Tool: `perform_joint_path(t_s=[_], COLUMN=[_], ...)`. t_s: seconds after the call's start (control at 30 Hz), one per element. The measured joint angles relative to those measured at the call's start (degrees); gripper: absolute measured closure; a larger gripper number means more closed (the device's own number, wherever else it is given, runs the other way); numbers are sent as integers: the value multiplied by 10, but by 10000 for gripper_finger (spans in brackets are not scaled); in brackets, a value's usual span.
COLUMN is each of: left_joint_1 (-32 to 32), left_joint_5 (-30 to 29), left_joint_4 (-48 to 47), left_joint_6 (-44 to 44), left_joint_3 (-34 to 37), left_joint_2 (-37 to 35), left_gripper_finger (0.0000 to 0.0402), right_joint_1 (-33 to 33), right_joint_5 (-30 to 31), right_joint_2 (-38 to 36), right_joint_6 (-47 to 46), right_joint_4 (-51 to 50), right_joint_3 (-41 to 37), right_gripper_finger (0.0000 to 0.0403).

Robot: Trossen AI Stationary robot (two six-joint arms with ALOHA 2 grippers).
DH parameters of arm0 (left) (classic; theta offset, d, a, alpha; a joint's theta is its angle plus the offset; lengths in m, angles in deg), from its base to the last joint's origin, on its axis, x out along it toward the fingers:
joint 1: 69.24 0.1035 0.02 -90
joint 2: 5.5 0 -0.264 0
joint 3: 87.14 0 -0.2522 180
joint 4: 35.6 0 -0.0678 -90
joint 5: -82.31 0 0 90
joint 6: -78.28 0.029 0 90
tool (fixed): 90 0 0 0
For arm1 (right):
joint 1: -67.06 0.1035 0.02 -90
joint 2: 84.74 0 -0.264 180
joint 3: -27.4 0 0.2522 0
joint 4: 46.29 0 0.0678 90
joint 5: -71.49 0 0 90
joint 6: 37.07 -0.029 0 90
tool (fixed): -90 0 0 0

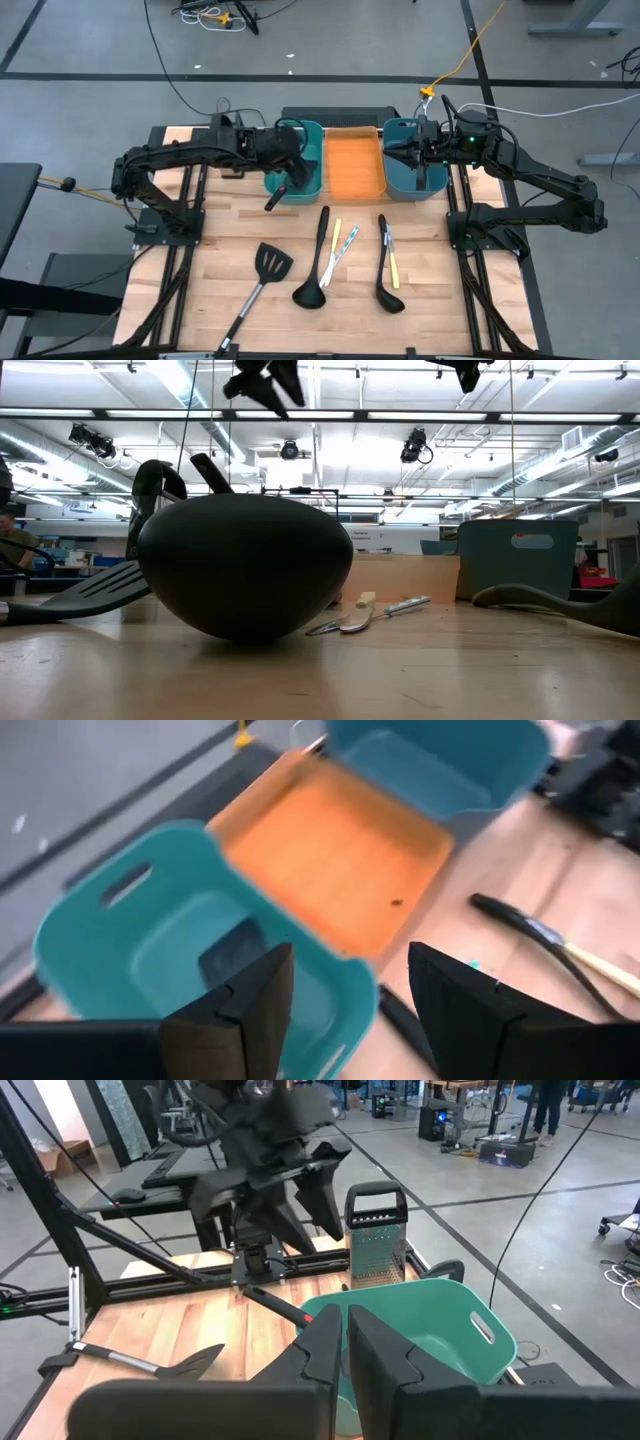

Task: Pick & Place Kitchen Items
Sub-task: Put the right black ladle into the blue bin

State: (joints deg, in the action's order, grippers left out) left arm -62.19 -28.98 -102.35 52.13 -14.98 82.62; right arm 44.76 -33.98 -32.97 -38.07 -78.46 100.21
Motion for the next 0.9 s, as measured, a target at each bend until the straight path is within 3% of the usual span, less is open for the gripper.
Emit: perform_joint_path(t_s=[0.1,0.53,0.7,0.9], left_joint_1=[-12,-15,-15,-15], left_joint_5=[13,227,239,247], left_joint_4=[36,80,79,56], left_joint_6=[49,119,119,119], left_joint_3=[0,0,1,2], left_joint_2=[0,0,0,-9], left_gripper_finger=[199,199,199,199], right_joint_1=[0,0,0,0], right_joint_5=[0,-5,-5,-6], right_joint_2=[0,0,0,-7], right_joint_6=[0,12,15,8], right_joint_4=[0,0,0,-5], right_joint_3=[0,0,0,0], right_gripper_finger=[376,376,368,324])
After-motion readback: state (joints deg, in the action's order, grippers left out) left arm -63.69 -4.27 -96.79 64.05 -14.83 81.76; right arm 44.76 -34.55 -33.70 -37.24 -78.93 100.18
